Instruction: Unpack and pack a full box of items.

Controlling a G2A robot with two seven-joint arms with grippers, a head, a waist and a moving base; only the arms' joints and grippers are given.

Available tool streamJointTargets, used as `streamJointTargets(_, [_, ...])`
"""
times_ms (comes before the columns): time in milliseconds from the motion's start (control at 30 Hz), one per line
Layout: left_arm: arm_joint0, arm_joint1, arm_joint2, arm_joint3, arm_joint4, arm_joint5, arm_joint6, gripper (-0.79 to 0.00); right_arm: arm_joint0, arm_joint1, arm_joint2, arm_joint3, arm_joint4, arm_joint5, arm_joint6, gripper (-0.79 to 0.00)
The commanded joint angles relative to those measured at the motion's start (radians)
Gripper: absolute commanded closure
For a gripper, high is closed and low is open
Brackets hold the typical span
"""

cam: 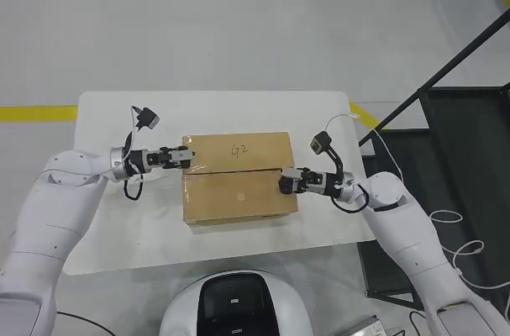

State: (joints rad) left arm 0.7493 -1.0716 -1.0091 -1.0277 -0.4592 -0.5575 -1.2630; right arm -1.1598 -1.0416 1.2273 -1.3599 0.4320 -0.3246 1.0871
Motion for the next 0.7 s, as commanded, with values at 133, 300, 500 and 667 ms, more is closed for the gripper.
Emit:
streamJointTargets(133, [0.021, 0.024, -0.017, -0.020, -0.025, 0.021, -0.021, -0.785, 0.076, -0.014, -0.050, 0.075, -0.074, 0.013, -0.063, -0.785])
streamJointTargets(300, [0.053, 0.047, -0.047, -0.057, -0.055, 0.034, -0.034, -0.785, 0.129, -0.025, -0.078, 0.132, -0.082, 0.022, -0.079, -0.785])
streamJointTargets(500, [0.102, 0.077, -0.094, -0.124, -0.077, 0.042, -0.041, -0.785, 0.151, -0.024, -0.079, 0.132, -0.082, 0.031, -0.031, -0.785])
streamJointTargets(667, [0.122, 0.088, -0.107, -0.149, -0.087, 0.039, -0.039, -0.785, 0.110, -0.006, -0.038, 0.075, -0.071, 0.057, 0.075, -0.785])
